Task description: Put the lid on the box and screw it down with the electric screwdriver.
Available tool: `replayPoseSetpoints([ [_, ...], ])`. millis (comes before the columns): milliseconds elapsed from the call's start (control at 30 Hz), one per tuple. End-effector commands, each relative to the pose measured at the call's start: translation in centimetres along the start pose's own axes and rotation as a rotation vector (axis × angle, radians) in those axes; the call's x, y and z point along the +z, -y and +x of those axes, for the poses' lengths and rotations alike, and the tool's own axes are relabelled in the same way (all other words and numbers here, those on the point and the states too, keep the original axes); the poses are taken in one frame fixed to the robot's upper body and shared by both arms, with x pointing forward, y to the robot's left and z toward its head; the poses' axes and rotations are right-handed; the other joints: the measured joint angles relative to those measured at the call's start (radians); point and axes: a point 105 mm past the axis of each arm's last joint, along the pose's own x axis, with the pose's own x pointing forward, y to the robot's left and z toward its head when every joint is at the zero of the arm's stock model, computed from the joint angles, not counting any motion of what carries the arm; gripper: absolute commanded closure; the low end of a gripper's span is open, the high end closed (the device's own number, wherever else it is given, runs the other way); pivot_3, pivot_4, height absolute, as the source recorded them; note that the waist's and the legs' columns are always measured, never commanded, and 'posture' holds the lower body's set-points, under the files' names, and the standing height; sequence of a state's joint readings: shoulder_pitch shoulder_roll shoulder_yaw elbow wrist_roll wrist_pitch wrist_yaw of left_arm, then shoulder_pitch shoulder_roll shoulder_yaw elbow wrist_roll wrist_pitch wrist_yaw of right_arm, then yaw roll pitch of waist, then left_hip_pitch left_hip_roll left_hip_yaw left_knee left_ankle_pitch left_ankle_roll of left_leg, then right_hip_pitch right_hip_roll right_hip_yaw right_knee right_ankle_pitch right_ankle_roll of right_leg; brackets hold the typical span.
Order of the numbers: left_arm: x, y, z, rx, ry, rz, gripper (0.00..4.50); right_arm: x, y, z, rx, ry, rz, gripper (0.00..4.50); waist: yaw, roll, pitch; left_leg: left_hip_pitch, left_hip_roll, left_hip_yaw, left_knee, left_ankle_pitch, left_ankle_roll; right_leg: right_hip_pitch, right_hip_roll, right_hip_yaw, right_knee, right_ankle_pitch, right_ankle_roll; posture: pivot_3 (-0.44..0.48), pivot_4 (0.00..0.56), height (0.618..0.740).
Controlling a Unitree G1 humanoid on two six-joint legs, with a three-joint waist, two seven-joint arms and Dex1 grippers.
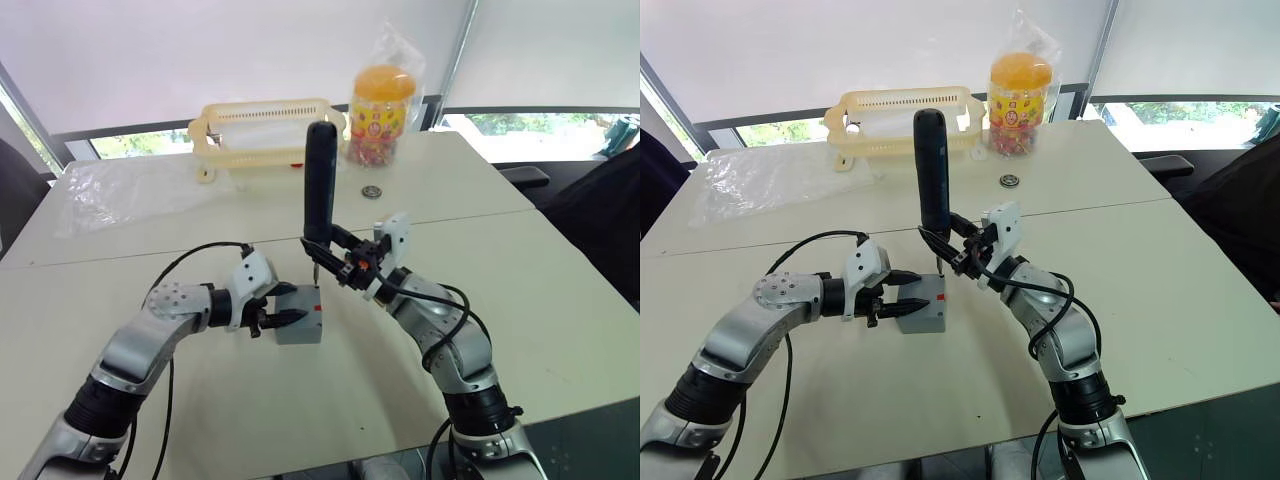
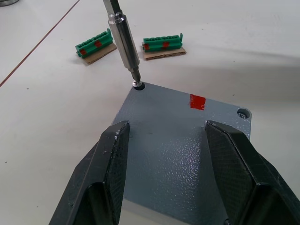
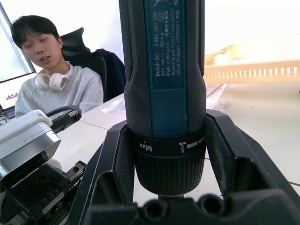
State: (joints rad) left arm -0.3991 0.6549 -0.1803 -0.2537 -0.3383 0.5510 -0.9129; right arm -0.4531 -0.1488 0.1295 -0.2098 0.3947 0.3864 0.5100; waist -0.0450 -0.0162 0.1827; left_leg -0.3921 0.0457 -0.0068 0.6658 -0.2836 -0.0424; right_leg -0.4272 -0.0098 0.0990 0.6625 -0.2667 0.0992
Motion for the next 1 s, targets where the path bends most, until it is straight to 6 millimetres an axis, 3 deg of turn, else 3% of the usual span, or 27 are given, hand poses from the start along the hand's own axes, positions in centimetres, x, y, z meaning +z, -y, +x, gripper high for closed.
replayPoseSetpoints([
  [33,-1.2,0.4,0.1,-0.007,-0.045,-0.024,1.93,2.5,-0.3,0.3,0.019,0.095,-0.052,2.74,0.0,0.0,0.0,0.0,0.0,0.0,0.0,0.0,0.0,0.0,0.0,0.0,0.0,0.0,0.0,0.0,0.15,0.74],
  [667,-0.9,0.4,0.1,0.001,-0.046,-0.029,1.93,0.4,0.2,0.2,-0.002,0.052,-0.049,2.74,0.0,0.0,0.0,0.0,0.0,0.0,0.0,0.0,0.0,0.0,0.0,0.0,0.0,0.0,0.0,0.0,0.15,0.74],
  [1000,-1.3,0.6,0.0,-0.002,-0.061,-0.036,1.93,-3.0,-0.2,-0.8,0.021,-0.083,-0.069,2.74,0.0,-0.001,-0.003,0.002,0.0,0.0,0.0,0.0,0.0,0.001,0.0,0.0,0.0,0.0,0.0,0.0,0.15,0.74],
])
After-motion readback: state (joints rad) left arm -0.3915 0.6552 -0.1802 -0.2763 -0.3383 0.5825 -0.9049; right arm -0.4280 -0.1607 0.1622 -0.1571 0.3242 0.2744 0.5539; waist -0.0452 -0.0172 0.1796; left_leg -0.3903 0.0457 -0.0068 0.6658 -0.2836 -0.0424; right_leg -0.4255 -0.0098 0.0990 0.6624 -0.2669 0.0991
